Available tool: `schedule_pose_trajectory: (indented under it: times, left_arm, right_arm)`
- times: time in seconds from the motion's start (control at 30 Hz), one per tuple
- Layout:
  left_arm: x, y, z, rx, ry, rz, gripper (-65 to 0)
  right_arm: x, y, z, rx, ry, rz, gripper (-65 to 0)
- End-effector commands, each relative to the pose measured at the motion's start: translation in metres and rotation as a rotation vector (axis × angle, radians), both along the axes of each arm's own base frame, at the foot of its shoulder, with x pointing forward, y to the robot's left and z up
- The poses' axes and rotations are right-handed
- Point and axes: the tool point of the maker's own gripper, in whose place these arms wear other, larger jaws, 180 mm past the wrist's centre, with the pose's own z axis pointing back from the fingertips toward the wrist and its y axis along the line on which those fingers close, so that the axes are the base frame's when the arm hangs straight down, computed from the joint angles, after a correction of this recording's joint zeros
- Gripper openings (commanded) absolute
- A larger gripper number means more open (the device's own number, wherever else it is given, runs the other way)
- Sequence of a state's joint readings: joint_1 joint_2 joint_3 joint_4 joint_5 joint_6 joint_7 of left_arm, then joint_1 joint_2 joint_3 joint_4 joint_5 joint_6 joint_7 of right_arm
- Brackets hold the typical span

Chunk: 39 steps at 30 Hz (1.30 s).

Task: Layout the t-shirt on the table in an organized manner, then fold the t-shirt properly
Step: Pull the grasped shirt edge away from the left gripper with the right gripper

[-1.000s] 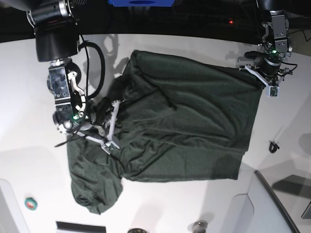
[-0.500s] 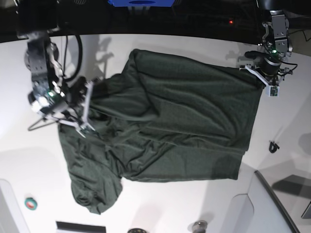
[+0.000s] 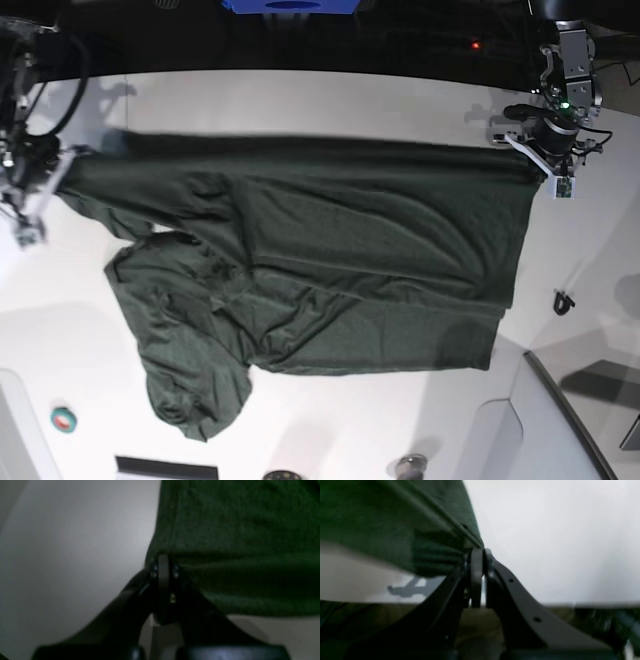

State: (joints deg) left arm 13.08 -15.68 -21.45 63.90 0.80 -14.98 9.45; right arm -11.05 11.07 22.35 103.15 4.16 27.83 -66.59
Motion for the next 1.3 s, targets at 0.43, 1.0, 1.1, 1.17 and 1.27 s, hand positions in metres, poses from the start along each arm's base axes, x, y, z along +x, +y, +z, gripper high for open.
schedule_pose_trajectory:
  times: [0.43,1.0,1.1,1.17,1.27]
  left_arm:
    - [-0.039,0.001,-0.026,0.013,0.196,0.001,-65.0]
    - [-0.049,0.001,-0.029,0.013,0.213,0.000,-65.0]
    - [-0.049,0.001,-0.029,0.013,0.213,0.000,-65.0]
    - [-0.049,0.001,-0.029,0.013,0.213,0.000,-65.0]
    - [-0.049,0.001,-0.029,0.013,0.213,0.000,-65.0]
  right_arm:
    - [-0.011,0.042,-0.001,0.065,-0.023,-0.093,-32.9]
    - [0.160,0.207,0.006,0.250,-0.189,0.420,-23.1]
    - [0.172,0.229,-0.015,0.310,-0.138,0.421,-23.1]
    - [0.179,0.236,-0.024,0.338,-0.125,0.407,-23.1]
    - [0.186,0.230,-0.036,0.342,-0.135,0.308,-23.1]
